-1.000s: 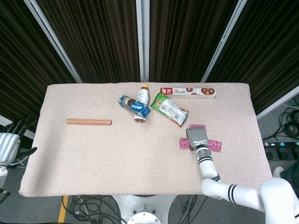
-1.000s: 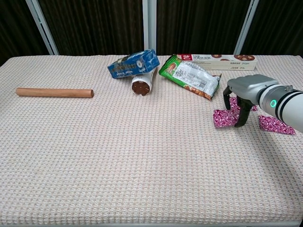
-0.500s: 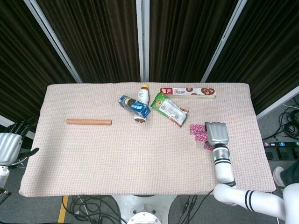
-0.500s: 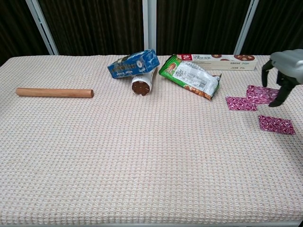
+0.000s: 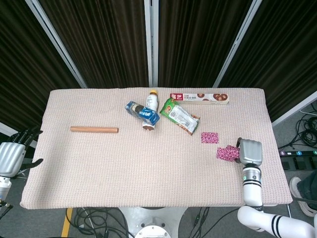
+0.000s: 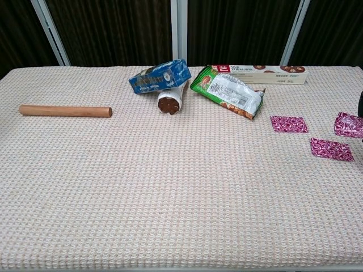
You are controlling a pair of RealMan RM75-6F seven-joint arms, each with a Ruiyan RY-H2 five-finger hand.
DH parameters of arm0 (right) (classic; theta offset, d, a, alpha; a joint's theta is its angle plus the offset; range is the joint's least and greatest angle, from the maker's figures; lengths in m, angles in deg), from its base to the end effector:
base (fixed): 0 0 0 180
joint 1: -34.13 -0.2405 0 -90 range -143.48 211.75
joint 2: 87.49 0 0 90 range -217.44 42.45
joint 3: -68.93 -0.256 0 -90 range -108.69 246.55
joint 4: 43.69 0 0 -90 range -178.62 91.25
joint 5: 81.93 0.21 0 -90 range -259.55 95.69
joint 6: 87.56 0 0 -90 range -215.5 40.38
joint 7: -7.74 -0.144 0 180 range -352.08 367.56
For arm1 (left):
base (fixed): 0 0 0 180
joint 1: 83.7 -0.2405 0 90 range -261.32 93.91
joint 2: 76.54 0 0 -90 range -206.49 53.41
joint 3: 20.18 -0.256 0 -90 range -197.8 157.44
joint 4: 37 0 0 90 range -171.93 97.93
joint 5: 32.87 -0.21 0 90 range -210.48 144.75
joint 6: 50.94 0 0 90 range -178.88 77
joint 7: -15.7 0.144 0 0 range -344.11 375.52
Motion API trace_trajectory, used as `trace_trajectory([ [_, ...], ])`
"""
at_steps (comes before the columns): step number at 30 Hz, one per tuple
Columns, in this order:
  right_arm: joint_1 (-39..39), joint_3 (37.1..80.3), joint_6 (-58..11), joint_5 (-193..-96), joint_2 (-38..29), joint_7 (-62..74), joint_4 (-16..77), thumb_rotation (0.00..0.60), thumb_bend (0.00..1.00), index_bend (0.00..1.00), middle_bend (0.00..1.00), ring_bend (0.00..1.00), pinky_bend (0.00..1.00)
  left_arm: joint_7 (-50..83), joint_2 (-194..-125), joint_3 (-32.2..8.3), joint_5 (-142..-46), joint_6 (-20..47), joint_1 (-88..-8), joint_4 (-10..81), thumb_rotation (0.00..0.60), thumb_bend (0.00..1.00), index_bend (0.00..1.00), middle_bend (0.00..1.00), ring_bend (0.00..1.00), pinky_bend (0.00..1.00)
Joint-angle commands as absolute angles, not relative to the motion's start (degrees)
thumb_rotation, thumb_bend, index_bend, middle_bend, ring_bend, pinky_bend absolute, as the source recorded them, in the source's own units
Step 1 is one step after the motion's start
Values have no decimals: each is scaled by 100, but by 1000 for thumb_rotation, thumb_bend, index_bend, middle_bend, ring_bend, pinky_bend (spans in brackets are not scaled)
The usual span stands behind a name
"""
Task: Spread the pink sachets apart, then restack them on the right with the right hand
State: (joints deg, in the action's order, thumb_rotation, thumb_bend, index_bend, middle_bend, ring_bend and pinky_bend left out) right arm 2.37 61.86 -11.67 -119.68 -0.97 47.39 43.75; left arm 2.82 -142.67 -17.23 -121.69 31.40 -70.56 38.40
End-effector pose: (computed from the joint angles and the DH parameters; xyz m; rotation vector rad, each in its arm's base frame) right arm -0.2717 -0.3027 0.0362 1.3524 -0.9891 0.4248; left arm -0.3311 0.2353 0.1735 -1.5087 -0.7991 -0.9722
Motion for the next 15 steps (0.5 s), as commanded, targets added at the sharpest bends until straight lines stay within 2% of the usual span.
trace_trajectory([
  [1, 273, 6135, -1255, -11898, -42, 4729, 4289, 600, 3, 502, 1000, 1000, 960, 287, -14265, -1728, -12170, 3139, -7058, 3843, 600, 94, 250, 220, 187, 290],
  [15, 136, 5933, -1629, -11642, 310, 5137, 3797, 600, 4, 501, 1000, 1000, 961, 300, -14261, -1736, -12155, 3131, -7065, 3842, 600, 94, 250, 220, 187, 290],
])
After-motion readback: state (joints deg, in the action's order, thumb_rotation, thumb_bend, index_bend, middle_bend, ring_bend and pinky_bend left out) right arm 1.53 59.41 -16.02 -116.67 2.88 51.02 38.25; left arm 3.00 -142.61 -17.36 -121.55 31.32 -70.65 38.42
